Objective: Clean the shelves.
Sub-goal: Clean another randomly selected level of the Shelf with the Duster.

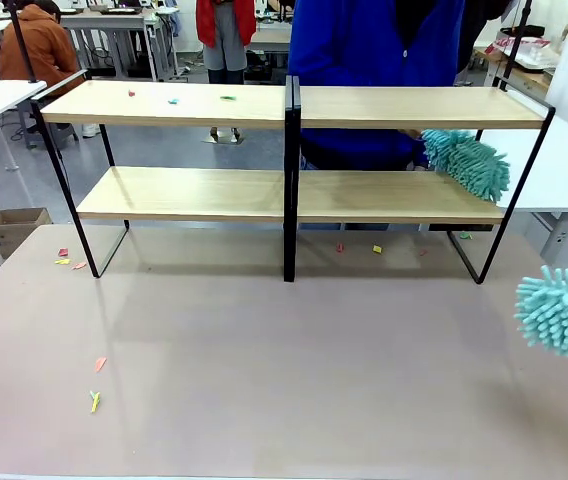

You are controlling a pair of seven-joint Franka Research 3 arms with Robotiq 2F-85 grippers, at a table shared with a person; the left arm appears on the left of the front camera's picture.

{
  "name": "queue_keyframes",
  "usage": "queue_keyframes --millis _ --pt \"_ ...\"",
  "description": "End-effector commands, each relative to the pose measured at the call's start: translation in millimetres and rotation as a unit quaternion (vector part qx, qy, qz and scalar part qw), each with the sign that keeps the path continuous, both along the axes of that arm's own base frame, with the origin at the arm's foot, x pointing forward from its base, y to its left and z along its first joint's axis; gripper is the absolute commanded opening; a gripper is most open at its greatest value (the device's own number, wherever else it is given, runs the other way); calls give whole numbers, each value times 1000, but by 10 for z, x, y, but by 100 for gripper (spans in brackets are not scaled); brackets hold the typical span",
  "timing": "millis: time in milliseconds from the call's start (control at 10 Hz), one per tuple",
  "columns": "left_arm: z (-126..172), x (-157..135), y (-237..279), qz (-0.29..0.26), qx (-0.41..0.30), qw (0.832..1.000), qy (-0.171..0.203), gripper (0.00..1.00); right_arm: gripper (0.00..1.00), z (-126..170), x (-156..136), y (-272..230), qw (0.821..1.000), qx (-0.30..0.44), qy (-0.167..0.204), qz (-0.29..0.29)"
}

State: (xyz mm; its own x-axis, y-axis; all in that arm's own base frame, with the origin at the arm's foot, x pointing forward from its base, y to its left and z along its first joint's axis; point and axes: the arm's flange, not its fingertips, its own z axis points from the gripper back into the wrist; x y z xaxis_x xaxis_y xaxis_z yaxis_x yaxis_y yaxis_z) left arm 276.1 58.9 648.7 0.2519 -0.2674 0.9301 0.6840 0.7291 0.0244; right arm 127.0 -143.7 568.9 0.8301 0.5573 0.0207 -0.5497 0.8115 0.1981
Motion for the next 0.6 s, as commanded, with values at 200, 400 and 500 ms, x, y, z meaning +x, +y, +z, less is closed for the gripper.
queue_keyframes --millis 200,400,500 --pt "-1 9 -3 0 -2 1000 -1 100 12 14 184 203 1000 -3 22 15" --pt "-1 9 -3 0 -2 1000 -1 100 12 6 252 366 1000 3 11 20" --pt "-1 9 -3 0 -2 1000 -1 100 12 -24 296 503 1000 5 -4 13"
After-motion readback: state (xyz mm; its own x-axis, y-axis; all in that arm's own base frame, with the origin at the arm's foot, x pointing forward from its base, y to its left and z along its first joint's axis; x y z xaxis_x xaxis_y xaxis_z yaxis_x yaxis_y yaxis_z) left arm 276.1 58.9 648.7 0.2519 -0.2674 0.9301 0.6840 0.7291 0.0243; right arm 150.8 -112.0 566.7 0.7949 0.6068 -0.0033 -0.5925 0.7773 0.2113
